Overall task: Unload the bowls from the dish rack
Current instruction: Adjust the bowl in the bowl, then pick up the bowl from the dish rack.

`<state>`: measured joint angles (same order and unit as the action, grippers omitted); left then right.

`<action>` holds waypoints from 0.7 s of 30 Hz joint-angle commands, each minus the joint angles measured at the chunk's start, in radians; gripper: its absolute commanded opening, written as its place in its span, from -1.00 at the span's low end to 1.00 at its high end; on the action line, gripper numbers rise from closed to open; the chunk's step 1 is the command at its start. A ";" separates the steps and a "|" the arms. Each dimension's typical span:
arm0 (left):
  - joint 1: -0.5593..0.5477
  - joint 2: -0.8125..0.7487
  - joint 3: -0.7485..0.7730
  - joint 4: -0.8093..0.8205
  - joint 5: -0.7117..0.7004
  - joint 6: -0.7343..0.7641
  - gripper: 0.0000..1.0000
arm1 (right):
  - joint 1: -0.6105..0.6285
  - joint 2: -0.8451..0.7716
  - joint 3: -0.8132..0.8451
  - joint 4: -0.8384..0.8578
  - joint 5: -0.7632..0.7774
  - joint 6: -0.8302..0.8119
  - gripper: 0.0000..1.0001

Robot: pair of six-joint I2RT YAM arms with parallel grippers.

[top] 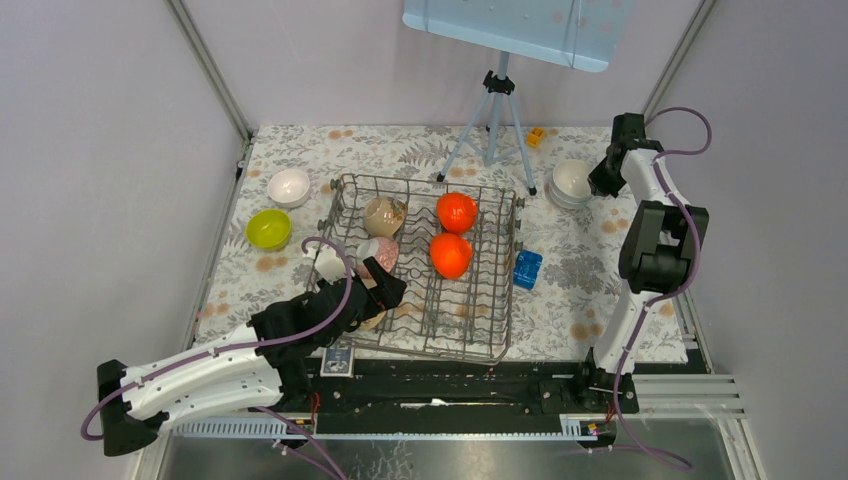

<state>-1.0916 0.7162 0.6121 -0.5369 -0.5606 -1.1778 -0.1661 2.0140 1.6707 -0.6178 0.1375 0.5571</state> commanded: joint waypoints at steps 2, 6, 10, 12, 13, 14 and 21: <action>0.004 -0.006 0.013 0.026 0.001 0.007 0.97 | -0.006 -0.071 0.004 -0.020 -0.001 0.001 -0.82; 0.002 -0.012 0.008 0.026 0.003 0.003 0.97 | -0.006 -0.075 -0.001 -0.019 0.000 0.000 -0.73; 0.003 -0.017 0.006 0.025 0.004 0.003 0.97 | -0.006 -0.086 -0.002 -0.020 -0.002 0.007 -0.35; 0.004 -0.016 0.006 0.026 0.003 0.003 0.97 | -0.006 -0.100 0.011 -0.025 -0.009 0.016 -0.10; 0.003 -0.017 0.007 0.025 0.002 0.004 0.97 | -0.006 -0.108 0.021 -0.030 -0.012 0.023 0.00; 0.002 -0.014 0.007 0.026 0.001 0.005 0.98 | -0.006 -0.117 0.031 -0.036 -0.017 0.030 0.09; 0.002 0.004 0.019 0.062 -0.005 0.045 0.97 | 0.018 -0.260 -0.013 -0.016 -0.090 0.069 0.27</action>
<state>-1.0916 0.7143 0.6121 -0.5350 -0.5606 -1.1694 -0.1661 1.9141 1.6684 -0.6472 0.1001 0.5976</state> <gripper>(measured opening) 0.988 0.633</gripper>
